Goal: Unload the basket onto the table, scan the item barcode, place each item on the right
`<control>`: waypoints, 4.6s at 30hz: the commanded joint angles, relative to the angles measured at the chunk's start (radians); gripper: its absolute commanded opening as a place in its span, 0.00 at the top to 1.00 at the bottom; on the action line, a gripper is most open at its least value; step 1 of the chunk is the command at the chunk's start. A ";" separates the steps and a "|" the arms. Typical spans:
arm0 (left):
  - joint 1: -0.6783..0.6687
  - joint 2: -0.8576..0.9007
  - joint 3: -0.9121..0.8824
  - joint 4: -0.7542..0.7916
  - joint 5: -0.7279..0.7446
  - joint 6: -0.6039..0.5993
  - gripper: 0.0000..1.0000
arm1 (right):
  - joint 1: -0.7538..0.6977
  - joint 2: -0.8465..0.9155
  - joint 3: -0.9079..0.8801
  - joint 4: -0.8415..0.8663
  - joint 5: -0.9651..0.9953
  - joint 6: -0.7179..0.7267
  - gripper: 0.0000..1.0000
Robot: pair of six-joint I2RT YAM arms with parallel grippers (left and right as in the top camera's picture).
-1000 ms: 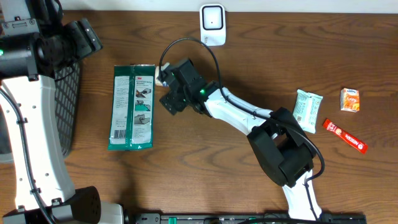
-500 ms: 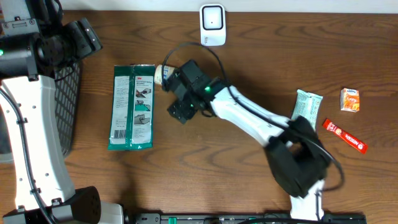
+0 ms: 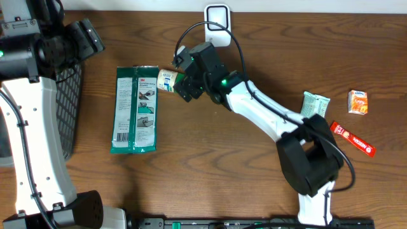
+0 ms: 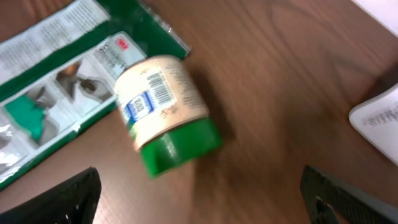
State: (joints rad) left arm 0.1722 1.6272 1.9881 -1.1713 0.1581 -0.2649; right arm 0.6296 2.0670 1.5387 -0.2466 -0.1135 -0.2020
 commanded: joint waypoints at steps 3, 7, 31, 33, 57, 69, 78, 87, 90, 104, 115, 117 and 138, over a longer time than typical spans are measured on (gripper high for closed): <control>0.003 0.003 0.005 -0.003 0.006 0.009 0.15 | -0.029 0.076 0.001 0.075 -0.174 -0.102 0.02; 0.003 0.003 0.005 -0.003 0.006 0.009 0.15 | -0.028 0.113 0.001 0.109 -0.303 -0.161 0.02; 0.003 0.003 0.005 -0.003 0.006 0.009 0.15 | -0.032 0.248 0.001 0.251 -0.409 -0.150 0.20; 0.003 0.003 0.005 -0.003 0.006 0.009 0.15 | -0.032 0.248 0.001 0.252 -0.409 -0.150 0.23; 0.003 0.003 0.005 -0.003 0.006 0.009 0.15 | -0.013 0.248 0.001 0.291 -0.298 0.092 0.09; 0.003 0.003 0.005 -0.003 0.006 0.009 0.15 | -0.006 0.251 0.001 0.338 -0.235 0.139 0.15; 0.003 0.003 0.005 -0.003 0.006 0.009 0.15 | -0.013 0.238 0.001 0.320 -0.282 0.164 0.43; 0.003 0.003 0.005 -0.003 0.006 0.009 0.15 | -0.056 0.114 0.001 0.060 -0.389 0.147 0.43; 0.003 0.003 0.005 -0.003 0.006 0.009 0.15 | -0.079 0.059 0.001 -0.081 -0.388 0.092 0.42; 0.003 0.003 0.005 -0.003 0.006 0.009 0.15 | -0.179 -0.035 0.001 -0.668 -0.228 -0.032 0.43; 0.003 0.003 0.005 -0.003 0.006 0.009 0.15 | -0.177 -0.121 0.003 -0.964 -0.228 0.010 0.45; 0.003 0.003 0.005 -0.003 0.006 0.009 0.15 | -0.177 -0.149 0.002 -0.984 -0.224 0.024 0.44; 0.003 0.003 0.005 -0.003 0.006 0.009 0.15 | -0.018 -0.167 -0.108 -0.621 -0.138 0.014 0.51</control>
State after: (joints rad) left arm 0.1722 1.6272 1.9881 -1.1713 0.1581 -0.2646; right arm 0.6003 1.9106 1.4761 -0.8986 -0.2478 -0.1581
